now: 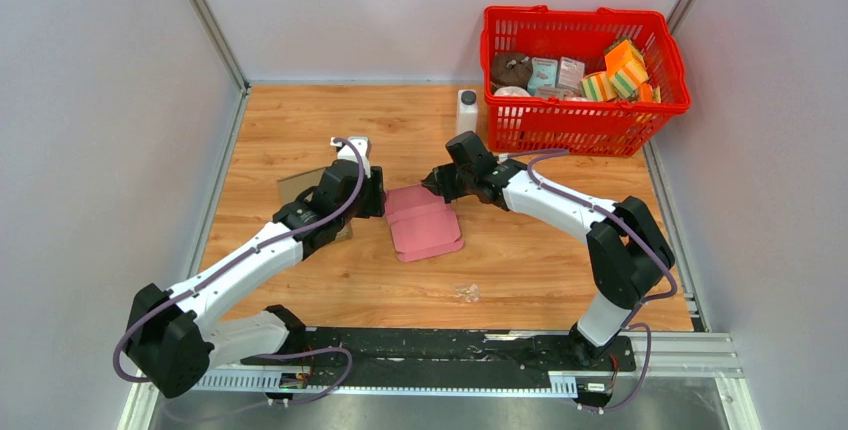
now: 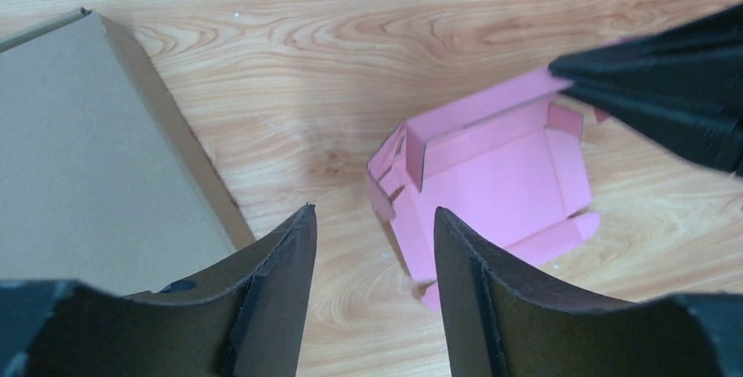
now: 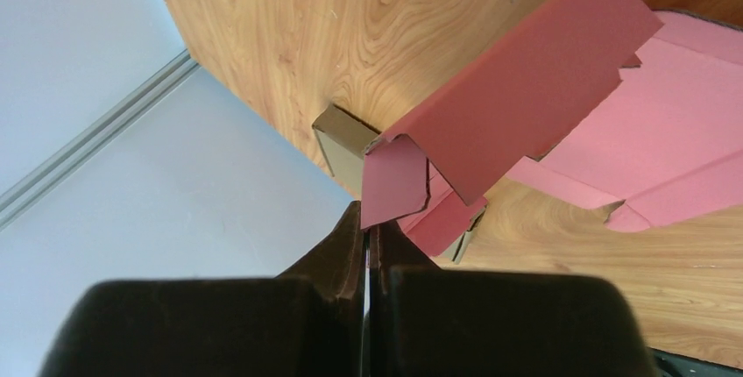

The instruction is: Fold the paper box

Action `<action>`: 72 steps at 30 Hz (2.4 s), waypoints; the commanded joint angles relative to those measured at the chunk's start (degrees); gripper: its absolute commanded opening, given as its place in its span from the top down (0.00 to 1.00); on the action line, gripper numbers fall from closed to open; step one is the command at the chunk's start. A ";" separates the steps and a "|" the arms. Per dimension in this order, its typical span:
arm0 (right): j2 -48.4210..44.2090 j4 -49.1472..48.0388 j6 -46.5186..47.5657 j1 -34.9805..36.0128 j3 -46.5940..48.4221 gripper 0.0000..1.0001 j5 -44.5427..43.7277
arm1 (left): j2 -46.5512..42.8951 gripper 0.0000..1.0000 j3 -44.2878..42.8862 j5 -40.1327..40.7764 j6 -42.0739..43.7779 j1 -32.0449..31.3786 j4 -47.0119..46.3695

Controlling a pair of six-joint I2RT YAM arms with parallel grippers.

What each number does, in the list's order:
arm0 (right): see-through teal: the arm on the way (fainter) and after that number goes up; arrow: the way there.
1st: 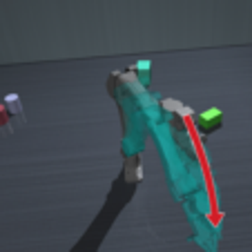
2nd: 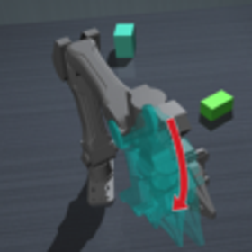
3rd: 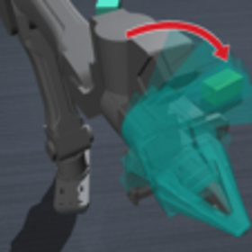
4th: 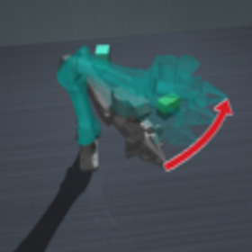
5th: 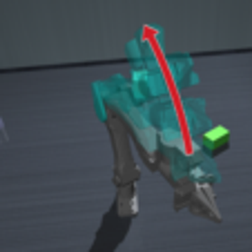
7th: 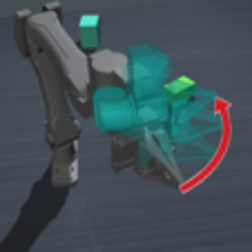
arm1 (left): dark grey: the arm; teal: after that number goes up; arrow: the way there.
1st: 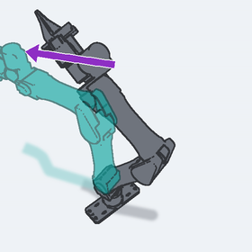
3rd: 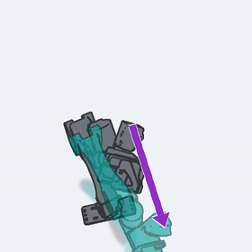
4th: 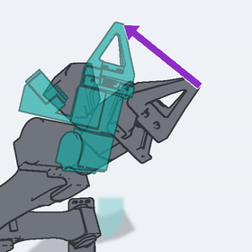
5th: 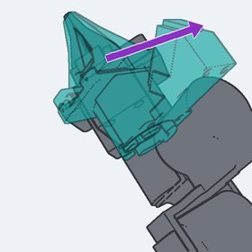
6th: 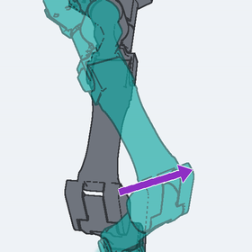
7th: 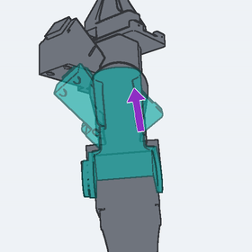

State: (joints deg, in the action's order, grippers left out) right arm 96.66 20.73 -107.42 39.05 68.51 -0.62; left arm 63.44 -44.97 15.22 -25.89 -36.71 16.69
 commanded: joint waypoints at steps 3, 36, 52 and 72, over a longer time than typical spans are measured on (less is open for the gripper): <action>-2.97 -4.38 0.10 -2.66 -1.27 1.00 3.96 | 3.78 0.38 1.03 -5.46 1.11 -0.12 -2.01; -5.52 -8.77 0.54 -6.53 -5.05 1.00 10.29 | 15.40 0.47 -0.74 -6.70 -0.30 4.89 -13.00; -2.45 -12.03 -0.51 -7.06 -5.23 1.00 12.67 | 15.57 0.95 3.22 -14.95 -1.61 5.16 -15.27; 1.33 -9.22 2.30 -5.74 -3.12 1.00 7.30 | 14.25 0.33 0.51 -9.00 -1.97 5.07 -14.23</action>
State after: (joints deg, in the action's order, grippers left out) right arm 97.27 12.14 -106.15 32.84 63.59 8.47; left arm 74.98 -39.22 2.07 -28.01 -31.77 2.46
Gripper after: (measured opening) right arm 0.010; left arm 0.706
